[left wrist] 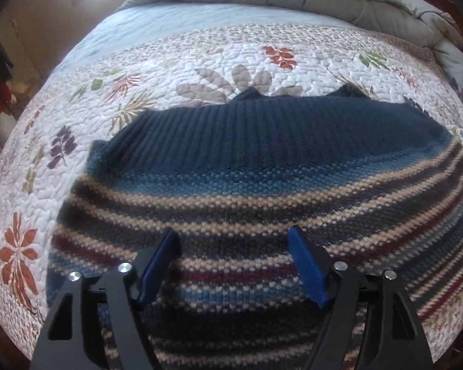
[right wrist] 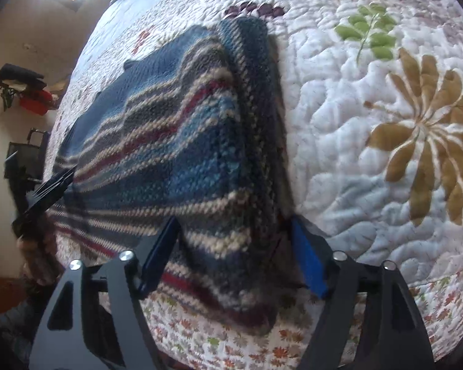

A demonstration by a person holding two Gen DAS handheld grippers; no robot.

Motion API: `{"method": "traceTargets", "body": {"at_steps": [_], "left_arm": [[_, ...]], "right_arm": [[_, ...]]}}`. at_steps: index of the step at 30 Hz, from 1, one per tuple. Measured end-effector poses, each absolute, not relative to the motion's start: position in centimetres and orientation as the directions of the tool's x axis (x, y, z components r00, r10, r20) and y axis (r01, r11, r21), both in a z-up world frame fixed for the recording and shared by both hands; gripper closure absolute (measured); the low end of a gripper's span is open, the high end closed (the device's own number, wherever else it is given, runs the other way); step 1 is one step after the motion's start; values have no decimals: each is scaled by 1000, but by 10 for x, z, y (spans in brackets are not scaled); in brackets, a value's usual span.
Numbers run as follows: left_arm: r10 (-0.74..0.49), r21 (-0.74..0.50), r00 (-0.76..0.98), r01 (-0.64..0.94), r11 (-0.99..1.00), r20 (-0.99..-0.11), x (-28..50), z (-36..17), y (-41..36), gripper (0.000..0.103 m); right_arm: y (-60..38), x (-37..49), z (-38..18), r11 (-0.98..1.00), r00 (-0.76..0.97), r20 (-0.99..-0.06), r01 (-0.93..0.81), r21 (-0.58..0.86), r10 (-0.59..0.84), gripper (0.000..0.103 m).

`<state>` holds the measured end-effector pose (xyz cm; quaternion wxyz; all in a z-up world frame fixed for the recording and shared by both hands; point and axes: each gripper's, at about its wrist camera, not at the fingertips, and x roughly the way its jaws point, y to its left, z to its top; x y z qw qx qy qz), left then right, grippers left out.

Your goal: Fold small clothes

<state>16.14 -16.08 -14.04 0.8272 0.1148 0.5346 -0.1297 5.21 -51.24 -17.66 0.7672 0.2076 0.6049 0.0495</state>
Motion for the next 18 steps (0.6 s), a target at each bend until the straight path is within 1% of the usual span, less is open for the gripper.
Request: {"method": "traceTargets", "body": {"at_steps": [1,3,4,5,6,8,12,15,18], "left_arm": [[-103,30,376,331,943,-921,165,-142,-159,25],[-119,3,358,321,947,-926,168,-143,-155,24],[-119,5,359,326,945,-926,167,-144,-155,24],[-119,8,362,329,944,-924,167,-145,-155,24],[-118,10,365,332,943,-924,166,-145,-155,23],[-124,0,354,331,944,-927,168,-147,-154,23],[-142,-29,323,331,943,-936,176,-151,-152,20],[-154,-44,306,337,940,-940,179,-149,-152,20],[-201,-101,280,333,938,-939,177,-135,-139,23]], "right_arm": [[-510,51,-178,910,256,-908,166,380,332,32],[-508,50,-181,918,253,-914,161,364,318,39],[-506,51,-181,916,254,-912,156,369,324,57],[-504,52,-182,904,252,-900,151,400,356,68],[-504,52,-184,888,253,-887,161,431,385,70],[-503,52,-184,880,265,-878,161,447,398,79],[-507,45,-178,834,302,-844,207,512,443,83],[-501,46,-167,834,306,-852,233,500,425,85],[-489,48,-143,841,333,-851,228,490,405,86]]}}
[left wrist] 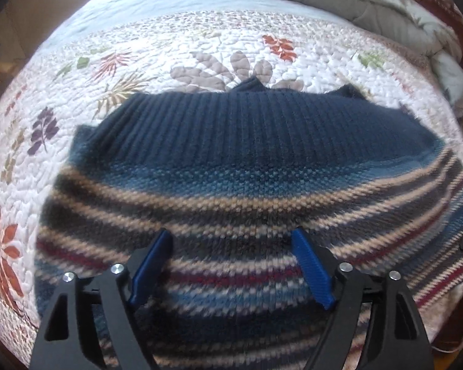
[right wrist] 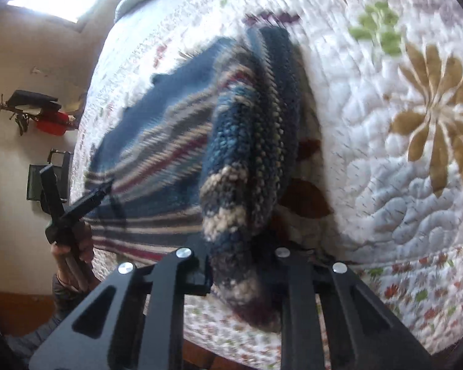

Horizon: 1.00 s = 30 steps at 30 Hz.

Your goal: Fold small clothes

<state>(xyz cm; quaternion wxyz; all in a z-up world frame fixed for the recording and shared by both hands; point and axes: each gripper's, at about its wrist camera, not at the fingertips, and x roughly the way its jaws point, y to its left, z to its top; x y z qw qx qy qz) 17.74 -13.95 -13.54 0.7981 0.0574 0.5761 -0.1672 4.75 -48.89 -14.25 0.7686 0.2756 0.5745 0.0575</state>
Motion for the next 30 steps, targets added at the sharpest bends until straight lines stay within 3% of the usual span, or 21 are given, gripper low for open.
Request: {"method": "traceTargets", "body": {"at_steps": [4,12,22,30], "left_arm": [[-270,-187,271,294,937,-924,170,-116,-106,23],[-302,-234,260,263,936,-917,163,-107,-55,23],[-325,-265,304,221,938,-895,168,-88,-14,22],[-328,-281,309,187,941,-893,171,-87,-2,22]], "right_arm": [[-455,57,-92,871,401,-831,140,471,385,86],[-335,87,-33,899,421,-797,-146,412,434,86],[-231,105,-81,912,310,-875,-299,280,371,86],[-167,98,-144,908,245,-940,-399,126,238,83]]}}
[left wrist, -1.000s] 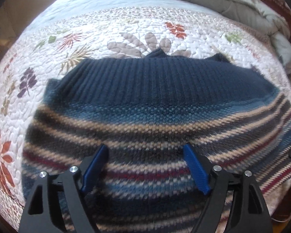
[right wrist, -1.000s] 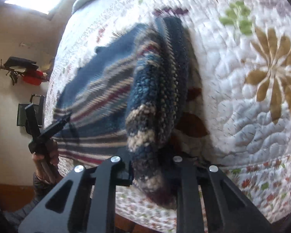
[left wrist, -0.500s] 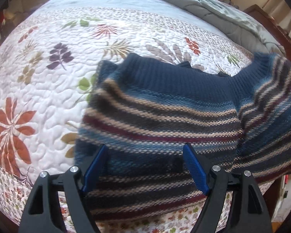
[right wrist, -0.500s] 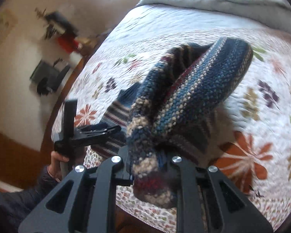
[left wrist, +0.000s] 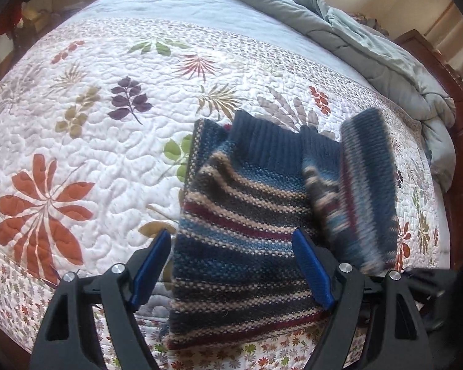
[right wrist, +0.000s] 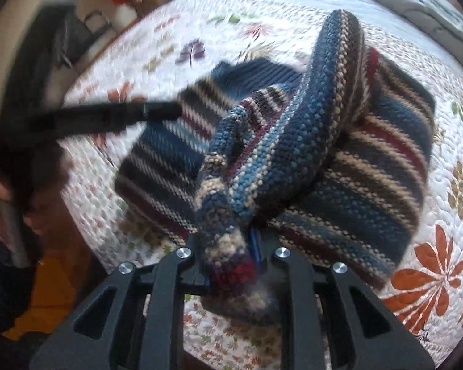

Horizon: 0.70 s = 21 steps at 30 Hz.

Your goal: Fold small clothes

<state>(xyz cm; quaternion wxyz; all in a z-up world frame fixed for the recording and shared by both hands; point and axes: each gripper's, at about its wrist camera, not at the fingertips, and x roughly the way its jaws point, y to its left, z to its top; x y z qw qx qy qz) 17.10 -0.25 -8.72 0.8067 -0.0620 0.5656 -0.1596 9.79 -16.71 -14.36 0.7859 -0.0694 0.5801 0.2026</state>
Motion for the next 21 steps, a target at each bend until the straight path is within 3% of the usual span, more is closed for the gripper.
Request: {"method": "traceTargets", "body": {"at_steps": [1,2,4,7,10,13,21], "left_arm": [[-327,-282,307,182,942,-894,172,-88,-2,22],[-327,-283,305,178,942,-894,173,-89,-2,22],[-325,-285,299,172,943,-897,176,-91,-2,22],[-333,-293,289,172,940,-898,177,-91,-6,22],[-349,-299,283,206,932,-893,178,-86,-18,22],[-389,-325,266,255,911,-882,178,-80,-38,22],[-414,-361,123,313,878,-902,192,-106,-110,24]], "right_arm": [[-157,95,-150,901,246,-946,-425,90,211,75],[-153,94,-155,896,244,-948,-437,80,204,58],[-151,93,-163,886,213,-943,-443,139,255,37],[-159,84,-156,862,223,-907,-452,228,357,36],[-189,75,-136,813,223,-820,-413,410,527,43],[-227,65,-115,750,233,-725,-358,556,648,43],[-307,40,-91,843,353,-765,-242,481,538,43]]}}
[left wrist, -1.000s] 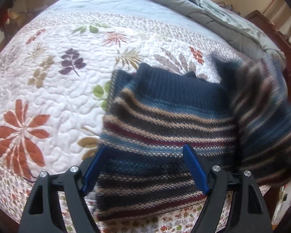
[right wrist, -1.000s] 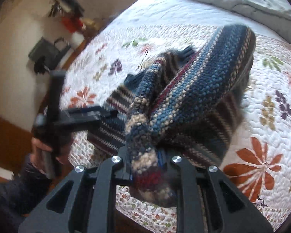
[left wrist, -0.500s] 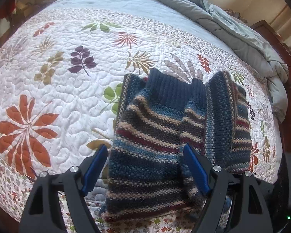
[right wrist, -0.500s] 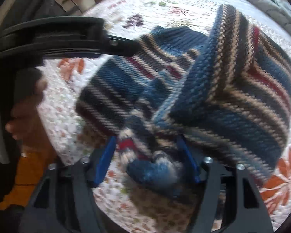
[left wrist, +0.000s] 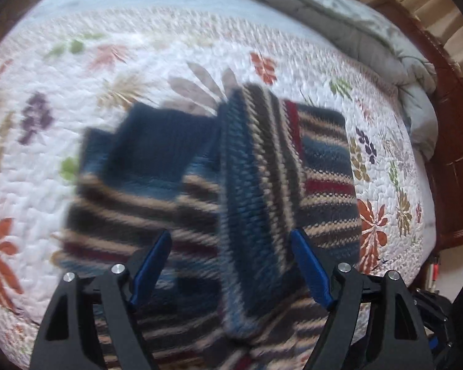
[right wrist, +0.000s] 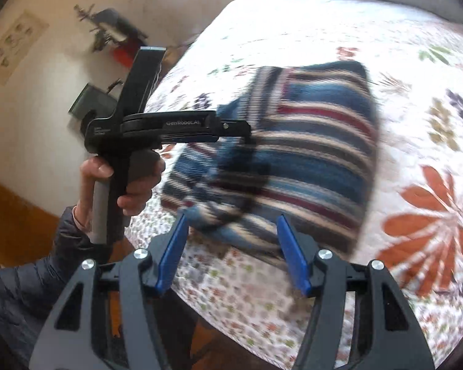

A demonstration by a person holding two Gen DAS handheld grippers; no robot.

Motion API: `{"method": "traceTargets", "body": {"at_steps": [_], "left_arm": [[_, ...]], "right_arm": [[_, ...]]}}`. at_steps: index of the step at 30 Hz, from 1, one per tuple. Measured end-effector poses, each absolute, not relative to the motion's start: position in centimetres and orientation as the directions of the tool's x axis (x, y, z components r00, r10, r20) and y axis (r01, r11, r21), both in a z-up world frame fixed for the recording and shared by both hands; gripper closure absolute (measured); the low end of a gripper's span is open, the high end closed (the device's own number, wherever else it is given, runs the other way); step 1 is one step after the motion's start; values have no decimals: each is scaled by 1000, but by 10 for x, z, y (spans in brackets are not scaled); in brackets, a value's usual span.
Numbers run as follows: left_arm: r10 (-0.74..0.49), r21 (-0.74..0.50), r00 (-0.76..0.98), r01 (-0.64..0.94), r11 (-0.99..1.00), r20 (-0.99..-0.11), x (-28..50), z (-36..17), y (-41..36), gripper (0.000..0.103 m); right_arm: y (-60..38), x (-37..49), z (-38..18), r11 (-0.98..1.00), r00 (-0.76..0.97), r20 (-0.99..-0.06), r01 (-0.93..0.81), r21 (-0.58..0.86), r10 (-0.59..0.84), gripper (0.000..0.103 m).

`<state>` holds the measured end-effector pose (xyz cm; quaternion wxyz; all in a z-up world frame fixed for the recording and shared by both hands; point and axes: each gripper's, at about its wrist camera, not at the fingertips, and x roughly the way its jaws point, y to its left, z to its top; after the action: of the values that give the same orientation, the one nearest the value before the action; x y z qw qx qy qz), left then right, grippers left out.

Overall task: Fold small clothes
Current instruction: 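Grasp the rolled sweater edge with the left tool and fold it over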

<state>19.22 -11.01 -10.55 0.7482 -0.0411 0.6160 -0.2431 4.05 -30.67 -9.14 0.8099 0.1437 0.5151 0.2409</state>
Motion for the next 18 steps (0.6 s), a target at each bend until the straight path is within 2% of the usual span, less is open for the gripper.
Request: {"method": "traceTargets", "body": {"at_steps": [1,2,3,4,5,6,9,14,18], "left_arm": [[-441,-393,97,314,864,-892,192,-109,-116,25],[-460,-418,69,315,852,-885,192,-113,-122,33],[-464,-427,52,311,849,-884,192,-116,-125,46],[-472,-444,29,296,846,-881,192,-120,-129,50],[-486,-460,20,293,838,-874,191,-121,-130,69],[-505,-483,5,289,827,-863,191,-122,-131,78],[-537,-521,-5,248,817,-843,193,-121,-126,84],[-596,-565,80,237,790,-799,190,-90,-93,85],[-570,-544,99,206,813,-815,197,-97,-69,85]], "right_arm": [[-316,39,-93,850,362,-769,-219,479,526,43],[-324,38,-95,858,371,-773,-201,474,514,42],[-328,38,-97,862,376,-776,-189,471,507,42],[-332,37,-103,866,381,-780,-170,469,497,42],[-333,37,-106,870,383,-783,-156,468,490,42],[-336,38,-110,871,385,-784,-142,470,486,42],[-341,45,-120,858,382,-776,-110,501,502,42],[-339,50,-118,840,397,-749,-121,529,529,42],[-327,56,-114,826,390,-733,-163,540,557,42]]}}
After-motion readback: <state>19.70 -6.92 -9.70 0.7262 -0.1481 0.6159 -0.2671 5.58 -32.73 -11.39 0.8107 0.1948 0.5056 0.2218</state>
